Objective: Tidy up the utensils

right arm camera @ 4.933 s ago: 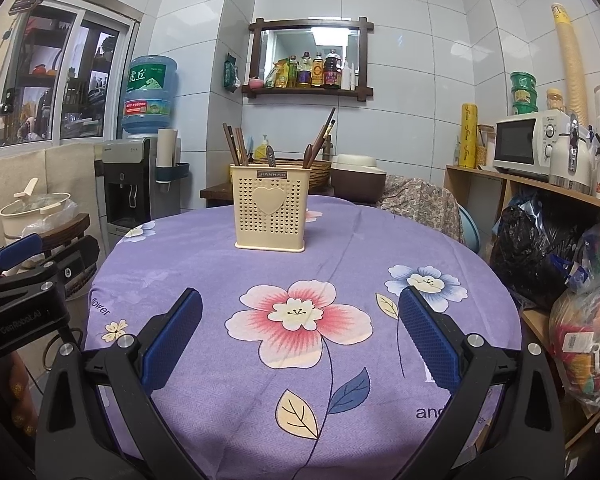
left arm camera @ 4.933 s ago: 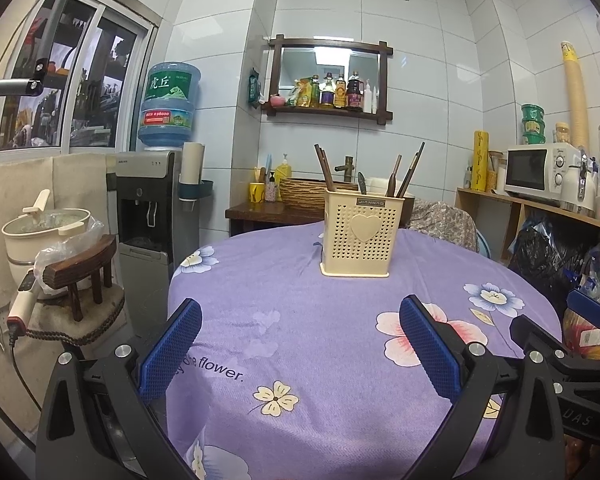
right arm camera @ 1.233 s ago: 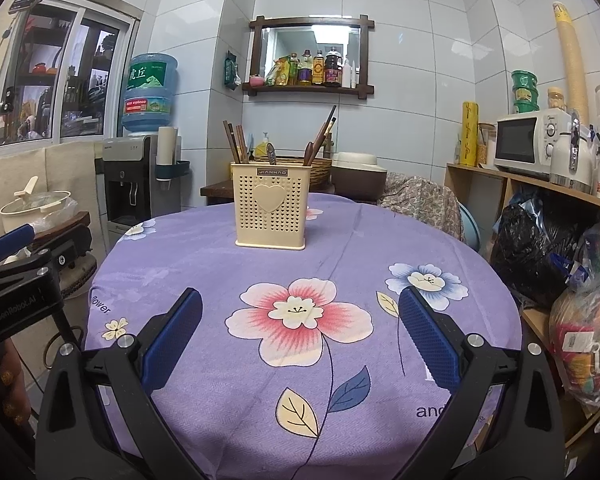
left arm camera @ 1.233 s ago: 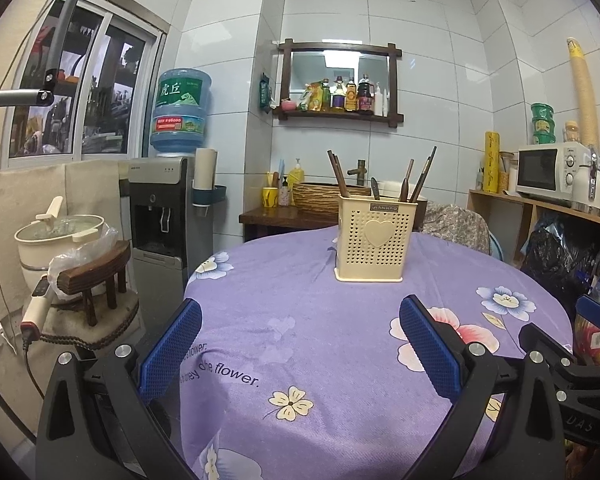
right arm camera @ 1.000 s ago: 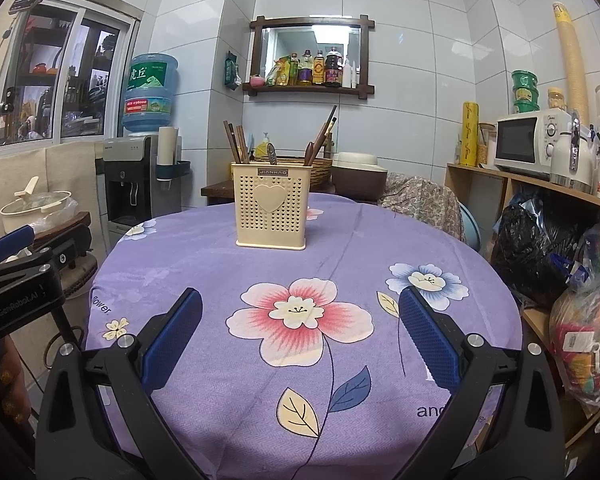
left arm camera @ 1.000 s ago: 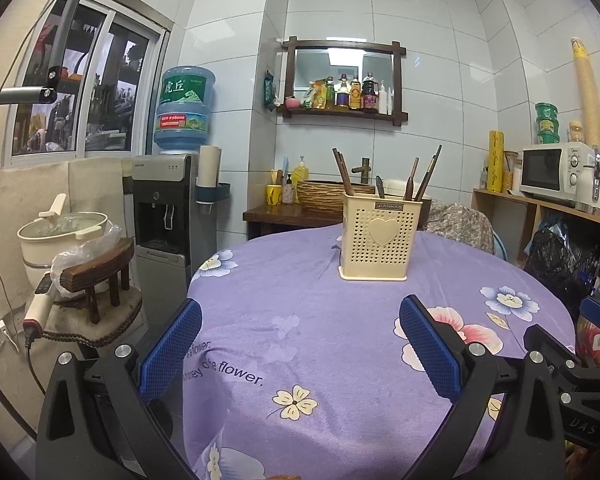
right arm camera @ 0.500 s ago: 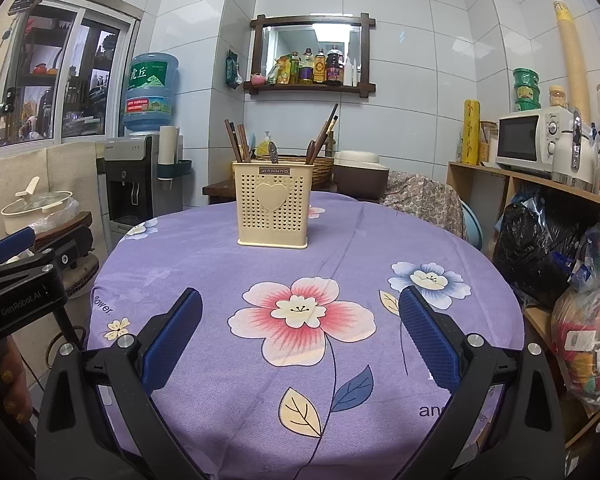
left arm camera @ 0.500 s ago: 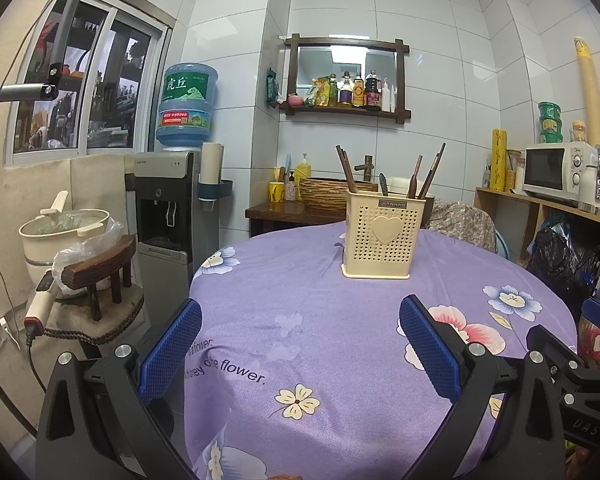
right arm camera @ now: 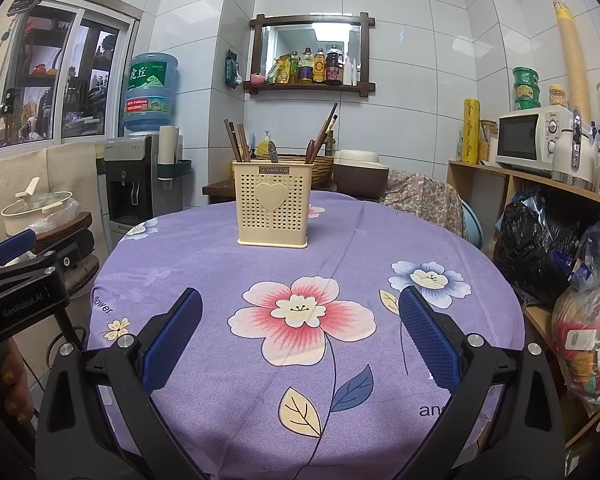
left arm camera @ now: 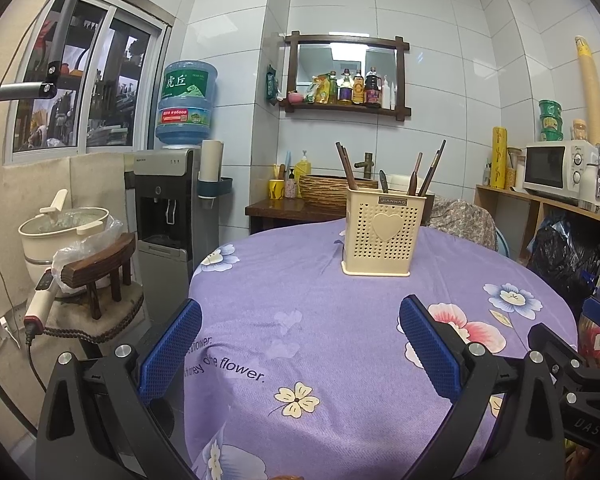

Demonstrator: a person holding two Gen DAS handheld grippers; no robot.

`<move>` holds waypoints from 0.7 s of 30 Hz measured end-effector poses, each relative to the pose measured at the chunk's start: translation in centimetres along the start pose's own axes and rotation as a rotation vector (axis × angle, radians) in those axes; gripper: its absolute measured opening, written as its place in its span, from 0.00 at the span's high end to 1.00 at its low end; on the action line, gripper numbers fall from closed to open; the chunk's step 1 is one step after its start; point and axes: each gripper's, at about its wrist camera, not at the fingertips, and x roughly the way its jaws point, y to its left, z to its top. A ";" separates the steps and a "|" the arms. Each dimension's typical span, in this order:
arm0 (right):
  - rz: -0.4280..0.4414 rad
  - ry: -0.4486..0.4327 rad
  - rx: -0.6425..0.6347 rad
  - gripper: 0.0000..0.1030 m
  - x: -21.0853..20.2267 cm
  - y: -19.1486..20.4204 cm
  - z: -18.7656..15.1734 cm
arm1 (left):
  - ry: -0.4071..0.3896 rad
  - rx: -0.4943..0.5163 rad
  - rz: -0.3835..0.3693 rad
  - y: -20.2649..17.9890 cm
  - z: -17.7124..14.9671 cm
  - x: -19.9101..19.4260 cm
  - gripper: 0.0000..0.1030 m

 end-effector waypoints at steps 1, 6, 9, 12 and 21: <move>-0.001 0.000 0.000 0.06 0.1 -0.1 0.0 | 0.000 0.000 0.000 0.0 0.0 0.0 0.05; -0.001 -0.001 0.000 0.06 0.1 -0.1 0.0 | 0.003 -0.003 -0.011 0.1 0.0 0.0 0.05; -0.001 0.000 -0.001 0.06 0.0 0.0 0.0 | -0.002 -0.013 -0.023 0.3 0.0 -0.1 0.05; -0.002 0.001 0.000 0.06 0.0 0.0 0.0 | -0.017 -0.007 -0.007 0.3 0.0 -0.3 0.05; 0.004 0.003 0.000 0.06 0.3 -0.1 -0.1 | 0.009 -0.004 -0.001 0.2 0.0 0.1 0.05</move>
